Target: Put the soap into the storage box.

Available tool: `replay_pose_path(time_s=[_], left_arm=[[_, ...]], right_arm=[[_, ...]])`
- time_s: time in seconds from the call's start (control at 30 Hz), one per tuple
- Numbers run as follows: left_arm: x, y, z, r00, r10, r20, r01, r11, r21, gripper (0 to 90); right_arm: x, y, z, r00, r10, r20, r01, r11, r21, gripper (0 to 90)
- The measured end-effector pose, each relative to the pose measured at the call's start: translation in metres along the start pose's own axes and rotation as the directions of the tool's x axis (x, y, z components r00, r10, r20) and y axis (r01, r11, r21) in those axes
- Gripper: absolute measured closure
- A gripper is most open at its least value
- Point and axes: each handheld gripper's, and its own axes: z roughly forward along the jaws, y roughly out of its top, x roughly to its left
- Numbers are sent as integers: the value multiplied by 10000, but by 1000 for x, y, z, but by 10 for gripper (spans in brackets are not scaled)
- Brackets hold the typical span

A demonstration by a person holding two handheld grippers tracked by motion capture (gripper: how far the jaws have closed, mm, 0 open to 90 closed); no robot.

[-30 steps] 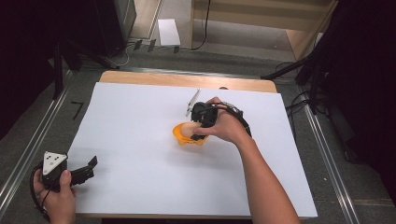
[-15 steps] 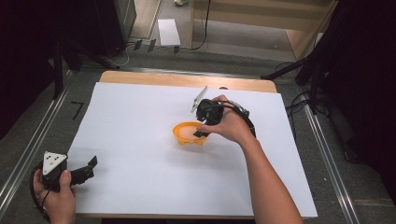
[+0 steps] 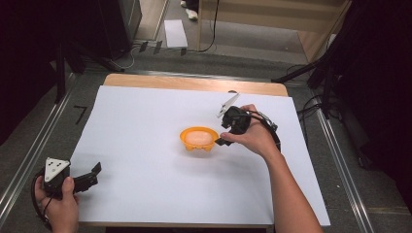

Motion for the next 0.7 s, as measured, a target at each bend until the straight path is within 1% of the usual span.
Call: replay_pose_path(time_s=[0.07,0.1,0.13,0.27,0.37,0.4,0.47,0.5,0.53,0.57,0.6,0.63,0.7], left_arm=[[0,0,0,10000,6,0,-6,10000,3,0],[0,0,0,10000,13,-1,-13,10000,0,0],[0,0,0,10000,4,-3,-4,10000,-7,0],[0,0,0,10000,19,-8,-19,10000,-5,0],[0,0,0,10000,22,-16,-22,10000,-11,0],[0,0,0,10000,29,-32,-29,10000,-3,0],[0,0,0,10000,29,-31,-29,10000,-3,0],[0,0,0,10000,25,-37,-25,10000,-3,0],[0,0,0,10000,25,-40,-25,10000,-4,0],[0,0,0,10000,21,-39,-21,10000,-2,0],[0,0,0,10000,26,-38,-26,10000,-5,0],[0,0,0,10000,26,-41,-26,10000,-6,0],[0,0,0,10000,25,-42,-25,10000,-12,0]], right_arm=[[0,-6,-2,9998,130,154,-129,9999,-55,255],[0,-9,-3,9992,187,353,-186,9998,-34,245],[0,-14,-3,9987,231,452,-226,9997,-104,240],[1,-28,-6,9958,789,470,-785,9968,-121,204],[3,-38,-8,9927,1112,462,-1097,9934,-329,173],[3,-43,-9,9903,1240,621,-1227,9922,-240,149],[5,-49,-9,9877,1364,764,-1339,9903,-372,137],[6,-54,-10,9855,1501,793,-1466,9880,-482,135],[6,-56,-10,9847,1540,817,-1508,9876,-441,130],[8,-61,-11,9806,1707,967,-1665,9848,-503,121],[9,-64,-12,9786,1817,965,-1761,9823,-646,111],[10,-68,-12,9753,1981,979,-1923,9791,-654,87],[12,-75,-13,9710,2125,1100,-2050,9758,-758,48]])
